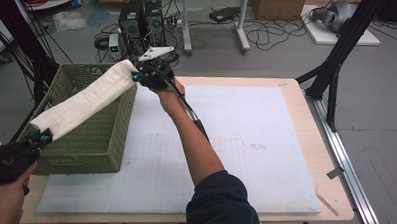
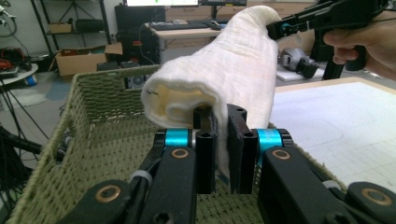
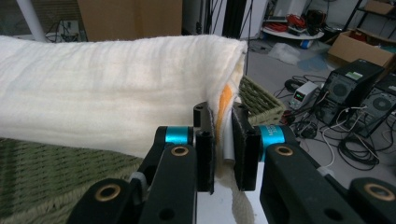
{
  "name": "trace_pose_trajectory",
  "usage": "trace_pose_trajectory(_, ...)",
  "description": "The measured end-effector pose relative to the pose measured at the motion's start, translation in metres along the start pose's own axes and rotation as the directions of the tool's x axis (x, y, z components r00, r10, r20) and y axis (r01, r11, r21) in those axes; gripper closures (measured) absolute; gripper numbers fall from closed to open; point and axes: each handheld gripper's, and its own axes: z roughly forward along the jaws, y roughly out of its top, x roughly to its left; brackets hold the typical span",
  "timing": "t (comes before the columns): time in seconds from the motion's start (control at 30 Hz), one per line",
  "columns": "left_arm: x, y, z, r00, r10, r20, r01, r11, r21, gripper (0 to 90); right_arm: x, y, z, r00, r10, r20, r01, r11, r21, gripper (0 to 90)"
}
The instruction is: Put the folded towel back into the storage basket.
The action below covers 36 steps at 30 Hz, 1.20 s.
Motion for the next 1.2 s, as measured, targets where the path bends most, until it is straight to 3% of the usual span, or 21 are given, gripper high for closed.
trace_pose_trajectory(0.5,0.022,-0.011,-0.017,0.9974,0.000,-0.072,0.001,0.9999,0.017,82.4,0.022,0.021,0.053,0.9991,-0.035,-0.024,0.036,0.998,0.050,81.9)
trace_pose_trajectory(0.8,0.034,-0.014,-0.017,0.9952,0.012,-0.098,-0.007,0.9989,0.047,82.3,0.031,0.029,0.080,0.9989,-0.046,-0.006,0.046,0.997,0.068,81.9)
trace_pose_trajectory(1.2,0.041,-0.019,-0.005,0.9937,0.007,-0.112,0.003,0.9964,0.085,81.8,0.031,0.026,0.094,0.9994,-0.028,0.018,0.026,0.996,0.089,81.9)
